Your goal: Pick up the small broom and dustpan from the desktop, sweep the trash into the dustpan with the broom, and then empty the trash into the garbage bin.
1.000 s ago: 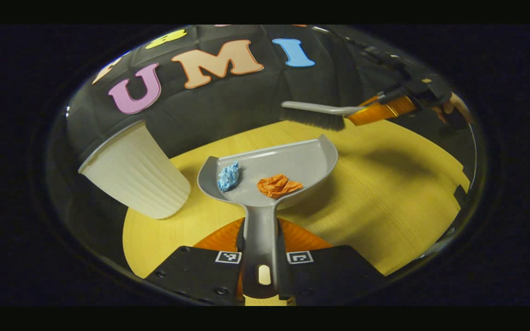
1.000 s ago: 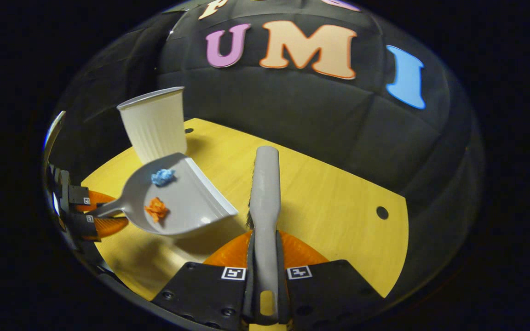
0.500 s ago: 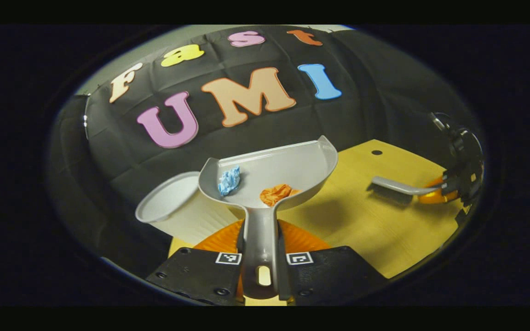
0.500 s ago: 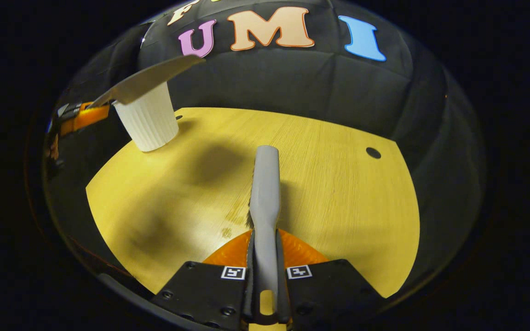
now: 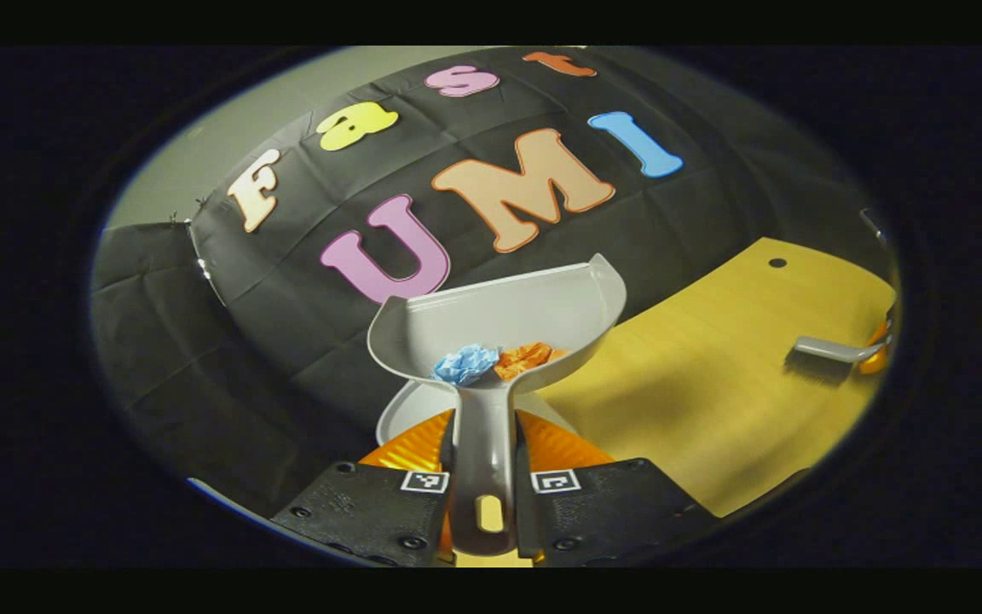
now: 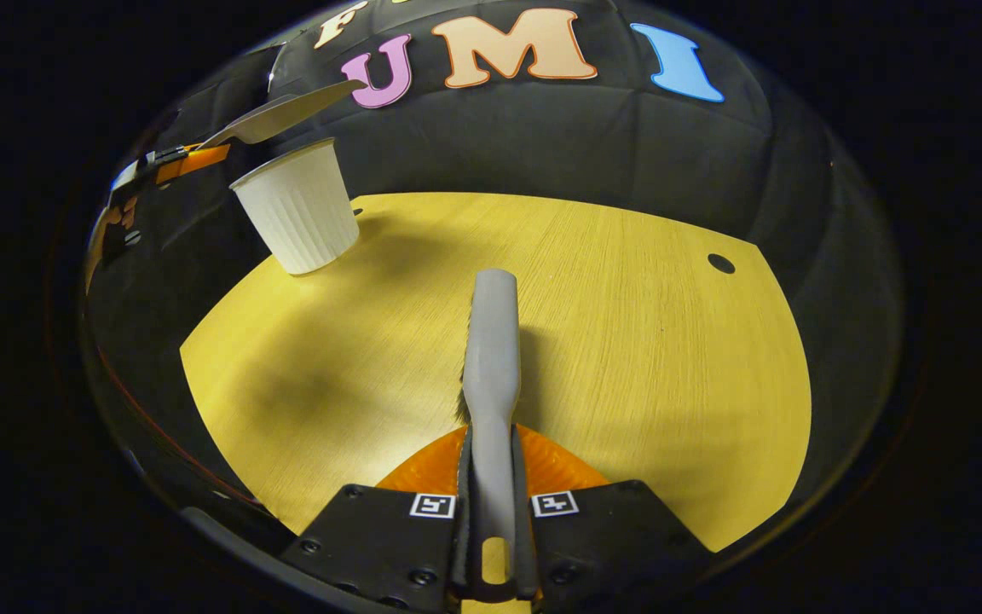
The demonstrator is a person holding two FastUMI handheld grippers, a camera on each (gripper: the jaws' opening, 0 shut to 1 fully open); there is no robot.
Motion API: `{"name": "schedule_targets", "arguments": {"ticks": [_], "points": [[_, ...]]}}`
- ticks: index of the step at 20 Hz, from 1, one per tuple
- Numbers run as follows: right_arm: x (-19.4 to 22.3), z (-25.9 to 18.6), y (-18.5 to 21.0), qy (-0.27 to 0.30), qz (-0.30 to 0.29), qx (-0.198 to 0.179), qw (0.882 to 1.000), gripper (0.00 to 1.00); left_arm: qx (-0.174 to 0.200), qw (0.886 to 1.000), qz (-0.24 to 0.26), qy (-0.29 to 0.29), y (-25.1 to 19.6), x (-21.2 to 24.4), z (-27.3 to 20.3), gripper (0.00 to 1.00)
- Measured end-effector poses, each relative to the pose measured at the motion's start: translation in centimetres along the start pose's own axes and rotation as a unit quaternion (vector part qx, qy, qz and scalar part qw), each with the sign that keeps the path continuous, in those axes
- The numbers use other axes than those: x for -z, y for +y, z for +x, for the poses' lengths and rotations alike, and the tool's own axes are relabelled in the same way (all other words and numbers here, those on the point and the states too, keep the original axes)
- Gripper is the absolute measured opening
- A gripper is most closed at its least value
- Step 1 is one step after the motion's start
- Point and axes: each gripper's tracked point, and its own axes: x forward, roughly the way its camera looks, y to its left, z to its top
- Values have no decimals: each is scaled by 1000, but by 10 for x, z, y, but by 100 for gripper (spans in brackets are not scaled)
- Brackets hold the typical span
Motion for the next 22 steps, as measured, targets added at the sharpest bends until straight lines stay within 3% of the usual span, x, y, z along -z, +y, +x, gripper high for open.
{"name": "schedule_targets", "arguments": {"ticks": [7,15,18,19,21,22], "points": [[4,2,5,13,-9,-11,1000,17,-69,989,119,50,75,39,20,20],[11,5,7,27,-27,-25,999,17,-88,947,297,90,115,69,25,21],[11,5,7,27,-31,-31,999,17,-96,921,361,106,125,74,22,19],[11,6,6,28,-34,-31,999,17,-101,905,401,104,130,71,23,22],[10,5,5,28,-39,-33,998,17,-105,858,493,99,137,59,22,19],[10,5,5,27,-40,-35,998,17,-98,844,518,101,141,57,24,20]]}}
